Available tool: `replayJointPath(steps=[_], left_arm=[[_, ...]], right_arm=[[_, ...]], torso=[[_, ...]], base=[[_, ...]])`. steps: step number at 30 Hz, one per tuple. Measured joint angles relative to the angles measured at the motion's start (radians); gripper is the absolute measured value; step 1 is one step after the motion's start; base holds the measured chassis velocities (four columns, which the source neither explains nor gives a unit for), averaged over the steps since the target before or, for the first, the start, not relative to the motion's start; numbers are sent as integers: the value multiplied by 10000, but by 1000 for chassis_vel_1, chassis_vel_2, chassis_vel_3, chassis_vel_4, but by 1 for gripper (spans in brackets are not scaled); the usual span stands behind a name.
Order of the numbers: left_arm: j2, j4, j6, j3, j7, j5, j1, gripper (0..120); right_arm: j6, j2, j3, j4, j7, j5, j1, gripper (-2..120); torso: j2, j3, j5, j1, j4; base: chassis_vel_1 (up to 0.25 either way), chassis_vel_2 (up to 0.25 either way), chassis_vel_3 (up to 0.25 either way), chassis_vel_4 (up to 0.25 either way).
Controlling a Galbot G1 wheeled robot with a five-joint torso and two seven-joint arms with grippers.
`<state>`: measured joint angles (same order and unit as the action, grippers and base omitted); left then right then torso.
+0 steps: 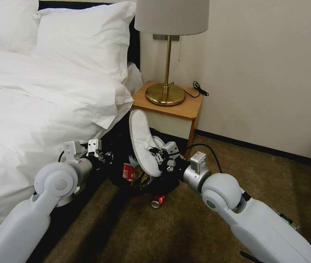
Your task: Pick up the trash bin, then pick up the garbage on the floor and place it into the trash bin.
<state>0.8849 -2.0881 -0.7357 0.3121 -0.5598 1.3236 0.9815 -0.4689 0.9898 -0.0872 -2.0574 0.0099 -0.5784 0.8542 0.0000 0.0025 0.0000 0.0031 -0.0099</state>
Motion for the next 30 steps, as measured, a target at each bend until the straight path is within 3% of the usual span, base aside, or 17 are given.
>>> replayJointPath(steps=[13,18,30], left_arm=[[-9,89,3,27,-1,-110,135,2],[34,168,3,-30,133,-406,159,2],[111,285,3,-92,142,-397,19,2]], right_arm=[[-1,59,265,-359,296,-398,-119,0],[-432,-145,489,-657,308,-525,-552,0],[-546,-326,89,-1182,157,-660,-469,0]], torso=[[0,0,0,0,0],[0,0,0,0,1],[0,0,0,0,-1]], base=[[0,0,0,0],[0,0,0,0],[0,0,0,0]])
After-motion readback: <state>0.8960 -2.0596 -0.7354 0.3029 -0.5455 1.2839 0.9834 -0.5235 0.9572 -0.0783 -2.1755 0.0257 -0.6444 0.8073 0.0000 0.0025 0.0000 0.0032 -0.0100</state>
